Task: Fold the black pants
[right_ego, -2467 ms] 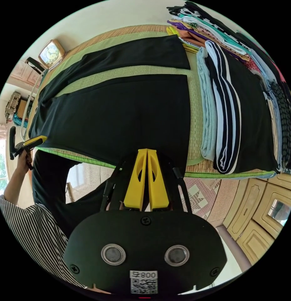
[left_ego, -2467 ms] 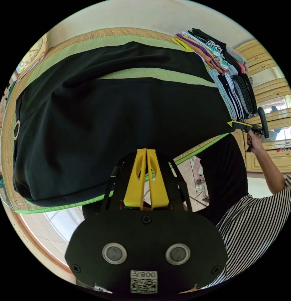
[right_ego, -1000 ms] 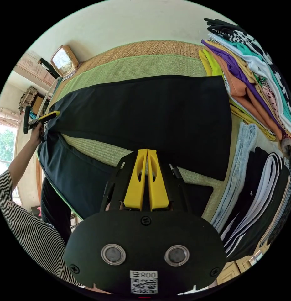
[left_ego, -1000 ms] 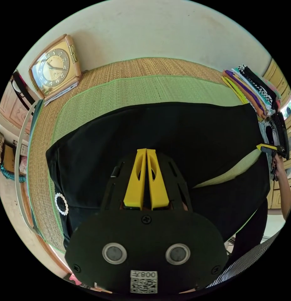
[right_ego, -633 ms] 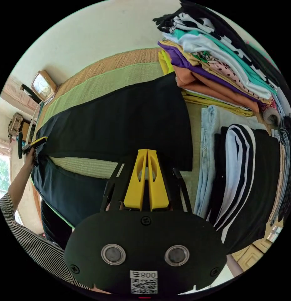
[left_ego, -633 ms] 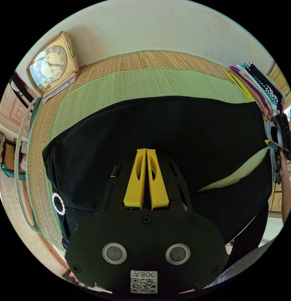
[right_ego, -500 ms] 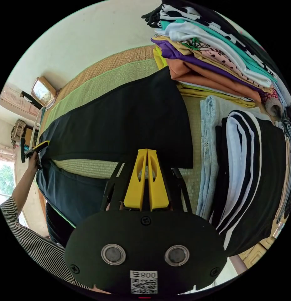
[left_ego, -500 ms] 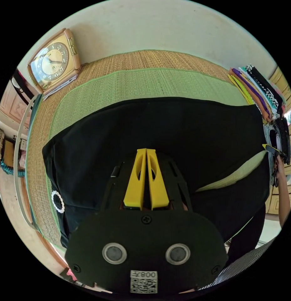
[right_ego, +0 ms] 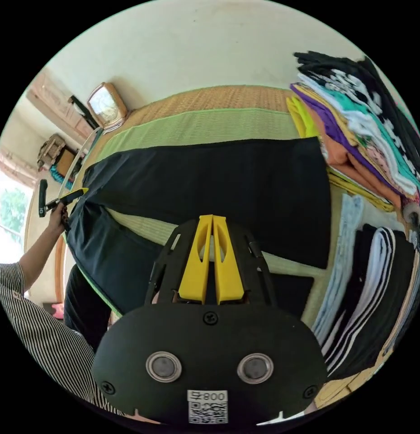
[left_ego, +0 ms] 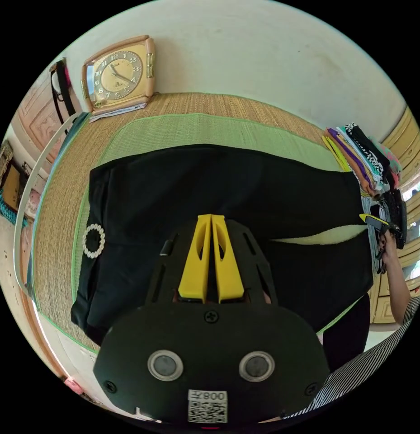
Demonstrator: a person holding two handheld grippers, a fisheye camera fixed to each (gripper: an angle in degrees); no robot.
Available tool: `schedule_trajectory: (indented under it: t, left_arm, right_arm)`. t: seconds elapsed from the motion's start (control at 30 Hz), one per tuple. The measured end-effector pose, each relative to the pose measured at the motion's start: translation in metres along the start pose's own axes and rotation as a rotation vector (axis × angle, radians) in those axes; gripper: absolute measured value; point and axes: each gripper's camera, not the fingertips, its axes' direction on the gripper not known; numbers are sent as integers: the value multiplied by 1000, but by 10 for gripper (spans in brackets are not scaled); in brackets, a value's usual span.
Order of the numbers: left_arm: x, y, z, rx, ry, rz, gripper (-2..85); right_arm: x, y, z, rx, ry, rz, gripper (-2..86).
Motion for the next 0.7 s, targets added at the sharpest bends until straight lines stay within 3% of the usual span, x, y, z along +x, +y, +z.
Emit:
schedule_trajectory:
  t: [0.17,0.33,0.43,0.7]
  left_arm:
    - [-59,52,8,-38,-38,-169,1]
    - [-92,70,28,-74,-60,-183,1]
    - [-105,77,33,-57,-49,-176,1]
    - [-134,152,11,78,34,-210,1]
  right_arm:
    - [-102,-39,43,-64,-141,-230,1]
    - [-194,-88,93,-138,-178,-390,1]
    - [-221,-109,119,-214,-151,-418,1]
    - [-274,-172,121,-133,-187,-450,1]
